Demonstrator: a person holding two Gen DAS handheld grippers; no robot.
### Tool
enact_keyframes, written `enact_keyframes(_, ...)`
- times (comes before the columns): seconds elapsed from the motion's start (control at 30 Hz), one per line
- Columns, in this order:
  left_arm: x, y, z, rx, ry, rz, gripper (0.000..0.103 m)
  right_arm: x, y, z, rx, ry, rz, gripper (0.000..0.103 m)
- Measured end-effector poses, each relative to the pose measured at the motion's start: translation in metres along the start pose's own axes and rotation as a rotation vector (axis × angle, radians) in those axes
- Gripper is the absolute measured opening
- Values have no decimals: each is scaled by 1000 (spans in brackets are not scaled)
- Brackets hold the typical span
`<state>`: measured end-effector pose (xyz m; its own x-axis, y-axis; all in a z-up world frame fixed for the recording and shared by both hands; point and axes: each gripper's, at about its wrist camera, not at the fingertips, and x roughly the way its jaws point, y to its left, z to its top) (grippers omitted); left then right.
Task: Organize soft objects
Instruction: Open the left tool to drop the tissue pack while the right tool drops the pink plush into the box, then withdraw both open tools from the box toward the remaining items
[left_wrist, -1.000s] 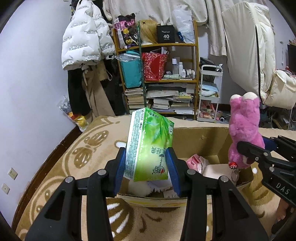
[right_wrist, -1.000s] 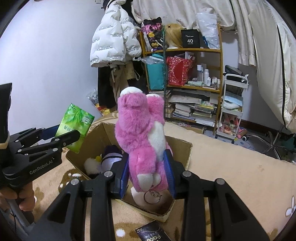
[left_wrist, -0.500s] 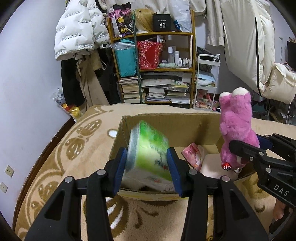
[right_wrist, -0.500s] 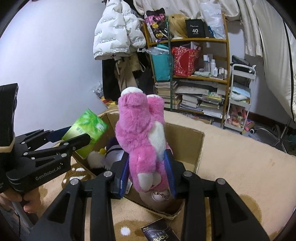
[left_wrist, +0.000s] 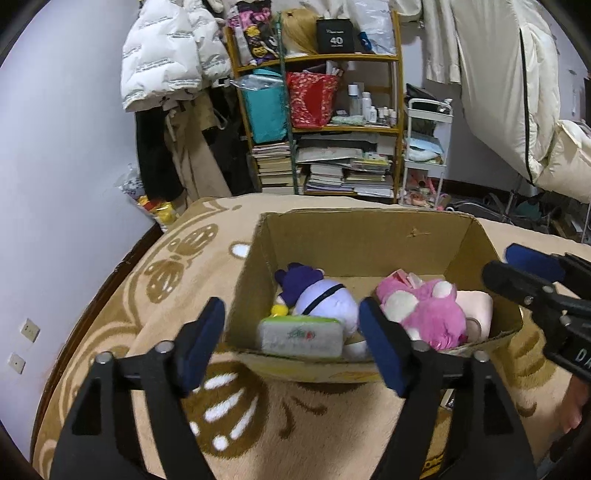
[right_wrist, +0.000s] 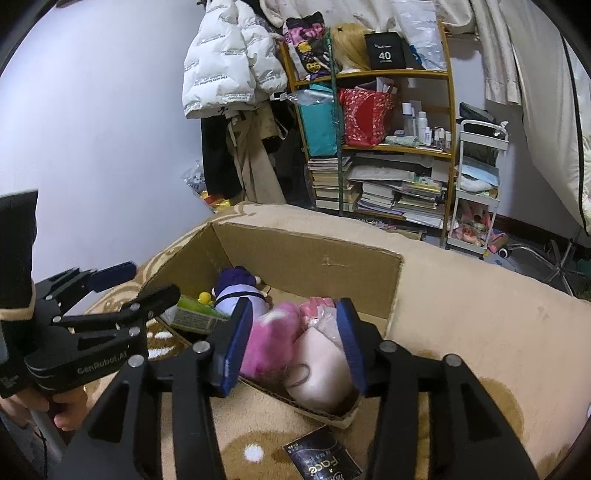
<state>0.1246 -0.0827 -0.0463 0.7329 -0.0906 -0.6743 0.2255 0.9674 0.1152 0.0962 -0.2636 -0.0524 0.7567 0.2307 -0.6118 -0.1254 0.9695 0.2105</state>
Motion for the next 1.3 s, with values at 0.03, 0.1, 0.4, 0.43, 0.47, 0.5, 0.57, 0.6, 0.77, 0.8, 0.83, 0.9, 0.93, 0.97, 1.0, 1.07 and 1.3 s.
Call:
enact_keyframes(0.03,-3,1,-1,-4,-1,9,81,-3,-1,0,4,0,-5,59)
enact_keyframes(0.1,-7,3,-2,-10,1,16,85,-10,-2,0,11,-9,-28,69)
enact_keyframes(0.4,-34,14,-10,-65,24,14,97,-39,-12,-1,71,23,5,95)
enact_keyframes(0.43,-39,14,-11,-58,25,18,97,-41,-12,-2,70,34,7,98)
enact_keyframes(0.47,-43,13,-12,-54,23,21,97,-44,-11,-4,67,41,8,101)
enact_keyframes(0.5,-46,11,-13,-48,22,21,98,-47,-11,-6,62,45,8,102)
enact_keyframes(0.57,-54,8,-17,-34,24,10,100,-53,-10,-9,57,56,6,102)
enact_keyframes(0.6,-57,6,-18,-27,28,4,100,-55,-10,-10,56,61,7,102)
enact_keyframes(0.77,-66,-6,-27,2,61,-29,100,-63,-13,-15,62,103,8,103)
enact_keyframes(0.8,-67,-9,-30,11,66,-33,100,-64,-13,-16,64,114,6,103)
enact_keyframes(0.83,-68,-12,-32,21,70,-35,100,-65,-14,-16,66,123,9,103)
enact_keyframes(0.9,-69,-16,-39,40,86,-45,100,-66,-14,-16,71,144,13,103)
enact_keyframes(0.93,-69,-18,-42,49,95,-52,100,-68,-14,-17,72,151,11,103)
enact_keyframes(0.97,-69,-21,-45,58,105,-56,100,-69,-15,-18,74,157,7,103)
enact_keyframes(1.0,-68,-24,-48,68,115,-61,100,-69,-16,-19,75,162,5,103)
enact_keyframes(1.07,-67,-29,-52,85,131,-76,100,-68,-18,-22,84,180,-3,103)
enact_keyframes(1.3,-63,-49,-63,152,156,-180,100,-57,-27,-34,114,248,-38,103)
